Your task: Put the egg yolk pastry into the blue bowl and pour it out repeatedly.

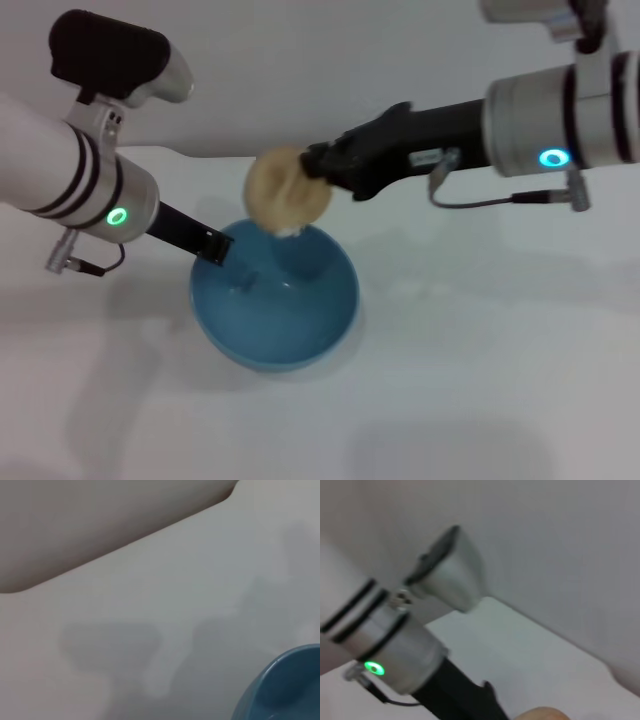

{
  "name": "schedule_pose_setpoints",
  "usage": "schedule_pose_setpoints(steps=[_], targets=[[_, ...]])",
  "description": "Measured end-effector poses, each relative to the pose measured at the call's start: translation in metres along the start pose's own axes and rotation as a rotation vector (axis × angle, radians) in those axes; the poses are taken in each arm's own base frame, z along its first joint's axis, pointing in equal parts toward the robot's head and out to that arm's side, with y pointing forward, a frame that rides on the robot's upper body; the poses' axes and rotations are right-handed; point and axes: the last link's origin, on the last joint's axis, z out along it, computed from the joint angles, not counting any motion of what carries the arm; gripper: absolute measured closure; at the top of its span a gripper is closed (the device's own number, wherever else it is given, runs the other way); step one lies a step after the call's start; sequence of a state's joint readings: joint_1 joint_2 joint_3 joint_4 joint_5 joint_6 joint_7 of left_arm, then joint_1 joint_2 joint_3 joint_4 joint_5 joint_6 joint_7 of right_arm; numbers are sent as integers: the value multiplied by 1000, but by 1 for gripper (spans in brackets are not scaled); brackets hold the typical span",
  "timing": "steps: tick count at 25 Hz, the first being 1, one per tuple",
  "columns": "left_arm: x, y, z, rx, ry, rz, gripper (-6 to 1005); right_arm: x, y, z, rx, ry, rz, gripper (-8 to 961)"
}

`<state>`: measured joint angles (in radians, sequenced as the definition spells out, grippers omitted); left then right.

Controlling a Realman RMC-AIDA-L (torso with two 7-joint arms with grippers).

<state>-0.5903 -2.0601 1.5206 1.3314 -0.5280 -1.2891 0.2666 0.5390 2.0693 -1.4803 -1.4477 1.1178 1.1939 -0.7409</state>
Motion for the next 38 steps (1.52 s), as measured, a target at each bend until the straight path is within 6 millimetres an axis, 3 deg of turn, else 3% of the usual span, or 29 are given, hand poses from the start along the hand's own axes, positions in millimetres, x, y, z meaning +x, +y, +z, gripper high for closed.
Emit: schedule_pose_setpoints(steps=[5,11,19,22,25,27,30,34,37,38], targets=[[4,8,3,-3,9,9,973,12,2,18,-44,63,34,941],[8,10,1,-7,13,6,974,22,-1,19,-34,95,37,936],[13,10,-2,-1,29,1,973,26,-10,9,10,99,41,791],[15,10,-3,2,39,4,972,24,-16,-3,32,71,61,736],[18,9,-4,8,57,9,971,23,-24,-16,57,40,90,598],[23,9,-4,19,103,25,972,28,-41,-37,117,-13,154,506],[30,13,0,35,180,76,973,36,-58,-54,177,-54,221,474],[38,26,8,50,284,159,973,72,-100,-100,320,-163,443,444],[41,35,12,64,393,201,973,107,-117,-127,394,-226,599,447],[41,43,15,72,483,232,973,126,-121,-141,433,-251,666,448]])
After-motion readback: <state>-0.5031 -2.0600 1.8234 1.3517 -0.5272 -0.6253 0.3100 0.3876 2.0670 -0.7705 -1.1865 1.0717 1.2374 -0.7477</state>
